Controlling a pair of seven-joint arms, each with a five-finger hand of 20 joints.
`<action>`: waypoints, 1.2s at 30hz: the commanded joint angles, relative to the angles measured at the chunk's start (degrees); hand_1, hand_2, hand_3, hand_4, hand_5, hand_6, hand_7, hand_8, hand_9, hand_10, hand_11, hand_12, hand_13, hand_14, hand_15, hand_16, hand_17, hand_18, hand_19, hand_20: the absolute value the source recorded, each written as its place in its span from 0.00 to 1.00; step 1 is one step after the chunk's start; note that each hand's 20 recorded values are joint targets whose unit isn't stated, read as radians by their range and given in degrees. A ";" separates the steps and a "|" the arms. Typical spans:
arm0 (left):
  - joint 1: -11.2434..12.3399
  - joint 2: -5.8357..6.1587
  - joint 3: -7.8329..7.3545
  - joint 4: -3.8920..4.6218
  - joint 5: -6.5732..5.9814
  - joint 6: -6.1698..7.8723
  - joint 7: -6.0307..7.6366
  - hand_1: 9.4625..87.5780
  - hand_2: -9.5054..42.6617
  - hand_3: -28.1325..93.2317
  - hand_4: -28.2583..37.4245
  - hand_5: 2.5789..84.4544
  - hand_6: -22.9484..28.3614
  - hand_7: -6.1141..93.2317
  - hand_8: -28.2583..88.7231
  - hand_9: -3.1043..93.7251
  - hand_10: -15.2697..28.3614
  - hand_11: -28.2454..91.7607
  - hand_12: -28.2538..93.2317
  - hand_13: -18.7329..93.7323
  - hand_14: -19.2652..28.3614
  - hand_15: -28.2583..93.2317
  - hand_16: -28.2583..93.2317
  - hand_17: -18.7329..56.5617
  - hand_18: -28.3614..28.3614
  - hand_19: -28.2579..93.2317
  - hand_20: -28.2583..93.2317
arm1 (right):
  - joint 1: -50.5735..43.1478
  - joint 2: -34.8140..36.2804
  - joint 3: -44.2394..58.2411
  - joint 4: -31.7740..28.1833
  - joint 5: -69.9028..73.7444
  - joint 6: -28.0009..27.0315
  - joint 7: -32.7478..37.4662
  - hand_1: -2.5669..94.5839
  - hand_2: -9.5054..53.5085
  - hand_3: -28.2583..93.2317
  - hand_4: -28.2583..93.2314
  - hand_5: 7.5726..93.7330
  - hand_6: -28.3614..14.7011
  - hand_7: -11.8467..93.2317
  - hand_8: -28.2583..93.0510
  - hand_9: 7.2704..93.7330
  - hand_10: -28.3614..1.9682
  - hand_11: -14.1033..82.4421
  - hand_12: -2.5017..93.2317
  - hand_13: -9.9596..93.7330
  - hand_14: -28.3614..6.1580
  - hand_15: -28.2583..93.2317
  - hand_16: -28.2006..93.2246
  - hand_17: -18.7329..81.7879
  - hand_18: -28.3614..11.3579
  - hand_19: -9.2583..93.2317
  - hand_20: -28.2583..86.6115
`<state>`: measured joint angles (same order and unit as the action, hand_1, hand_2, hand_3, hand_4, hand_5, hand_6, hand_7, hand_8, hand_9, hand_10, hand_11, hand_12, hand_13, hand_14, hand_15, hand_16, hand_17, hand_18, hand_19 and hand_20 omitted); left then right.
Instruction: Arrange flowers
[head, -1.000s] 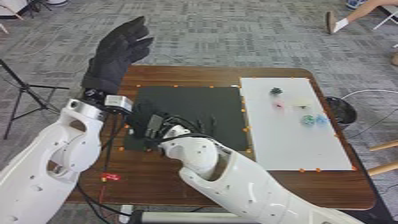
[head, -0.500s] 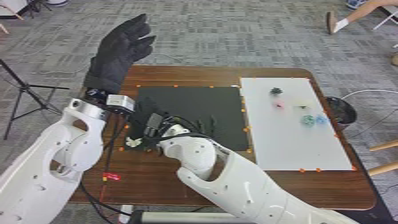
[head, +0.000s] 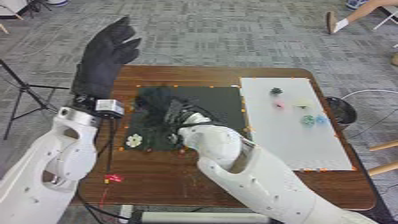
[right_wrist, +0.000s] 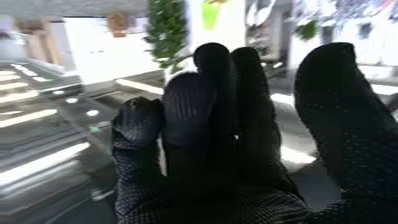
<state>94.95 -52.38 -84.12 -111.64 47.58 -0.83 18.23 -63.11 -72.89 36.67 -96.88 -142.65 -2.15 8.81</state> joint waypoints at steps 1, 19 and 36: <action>14.24 -4.73 0.35 -1.44 -2.14 2.82 0.90 0.19 0.16 0.79 0.02 0.30 0.48 0.27 0.15 0.30 0.61 0.36 0.37 0.36 0.70 0.39 0.28 0.09 0.88 0.60 0.28 | -7.45 20.38 17.95 -6.43 2.05 1.71 9.50 0.37 0.00 0.93 0.00 0.43 0.57 0.45 0.11 0.47 0.51 0.56 0.31 0.60 0.48 0.87 0.49 0.47 0.23 0.98 0.72; 18.88 -12.89 -0.87 -1.99 -0.83 2.84 0.86 0.19 0.16 0.80 0.01 0.30 0.48 0.26 0.15 0.30 0.61 0.36 0.37 0.36 0.71 0.39 0.27 0.09 0.87 0.60 0.28 | -24.85 32.78 37.42 -5.50 -3.44 -4.60 16.12 0.36 0.00 0.91 0.00 0.44 0.57 0.44 0.12 0.48 0.50 0.55 0.31 0.59 0.47 0.88 0.48 0.47 0.20 0.97 0.72; 20.57 -14.20 -1.65 -2.20 -0.85 3.84 1.37 0.19 0.15 0.79 0.01 0.30 0.48 0.27 0.15 0.30 0.61 0.36 0.37 0.36 0.71 0.39 0.27 0.09 0.87 0.60 0.28 | -33.40 35.87 44.48 -9.68 -1.95 -13.50 14.12 0.49 0.00 0.74 0.00 0.45 0.59 0.45 0.11 0.48 0.52 0.60 0.33 0.58 0.49 0.87 0.48 0.45 0.21 0.95 0.74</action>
<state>114.37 -65.89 -85.44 -113.65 46.65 2.82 19.37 -95.60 -37.69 81.75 -106.30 -144.87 -15.10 24.58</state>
